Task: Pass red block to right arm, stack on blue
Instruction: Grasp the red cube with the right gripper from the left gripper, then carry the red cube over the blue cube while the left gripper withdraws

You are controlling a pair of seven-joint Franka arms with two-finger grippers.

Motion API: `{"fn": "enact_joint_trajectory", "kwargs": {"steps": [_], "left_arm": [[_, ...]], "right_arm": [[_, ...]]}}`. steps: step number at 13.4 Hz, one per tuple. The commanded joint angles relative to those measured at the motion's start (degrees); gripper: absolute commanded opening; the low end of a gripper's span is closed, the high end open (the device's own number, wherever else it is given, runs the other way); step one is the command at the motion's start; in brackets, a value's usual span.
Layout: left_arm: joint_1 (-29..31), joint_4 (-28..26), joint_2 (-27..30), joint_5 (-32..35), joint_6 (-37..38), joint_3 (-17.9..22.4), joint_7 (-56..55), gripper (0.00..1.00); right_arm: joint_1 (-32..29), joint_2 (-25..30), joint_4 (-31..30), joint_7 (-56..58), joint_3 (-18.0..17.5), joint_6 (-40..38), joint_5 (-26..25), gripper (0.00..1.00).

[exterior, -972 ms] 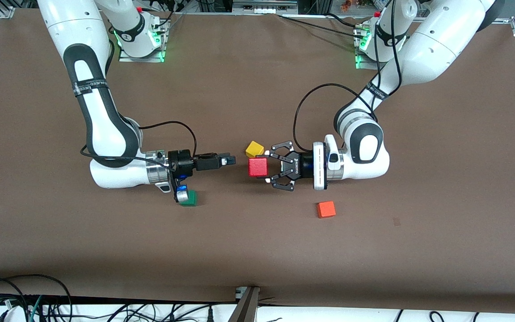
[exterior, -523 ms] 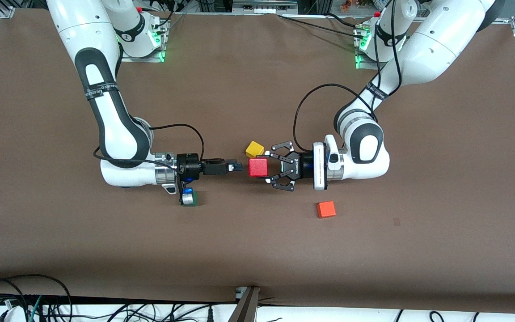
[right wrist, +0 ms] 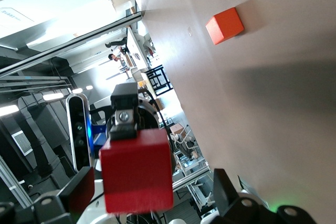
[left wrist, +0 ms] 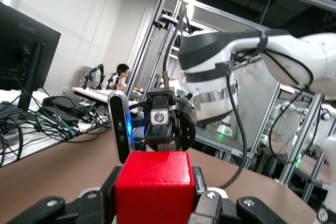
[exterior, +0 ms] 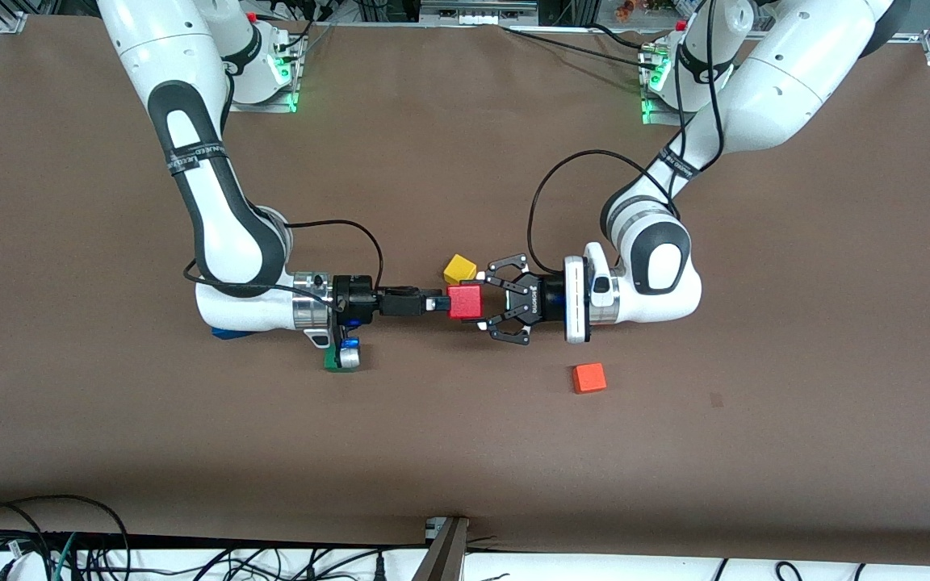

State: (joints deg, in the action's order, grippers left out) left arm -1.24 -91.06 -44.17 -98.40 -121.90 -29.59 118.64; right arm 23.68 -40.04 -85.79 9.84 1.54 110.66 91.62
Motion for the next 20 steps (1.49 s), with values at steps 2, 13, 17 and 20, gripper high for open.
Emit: {"fn": "enact_joint_trajectory", "kwargs": {"steps": [2,13,17,20], "left_arm": [[-1.93,1.59,-0.57,-3.12,-2.2,-0.03,1.94,0.19],[-2.19,0.45,-0.57,-6.18,-2.38,0.05,1.94,0.7],[-2.01,0.27,-0.3,-7.6,-1.68,-0.03,2.48,1.0],[-1.4,-1.21,1.01,-7.16,-1.68,-0.03,0.11,1.0]], "right_arm": [[1.01,0.13,0.45,0.97,0.21,1.05,2.42,1.0],[1.01,0.66,0.45,1.15,0.3,1.05,2.34,0.21],[0.84,0.75,0.45,1.15,0.39,0.88,1.81,0.2],[0.49,0.84,0.62,1.24,1.18,0.96,-2.29,0.2]]}}
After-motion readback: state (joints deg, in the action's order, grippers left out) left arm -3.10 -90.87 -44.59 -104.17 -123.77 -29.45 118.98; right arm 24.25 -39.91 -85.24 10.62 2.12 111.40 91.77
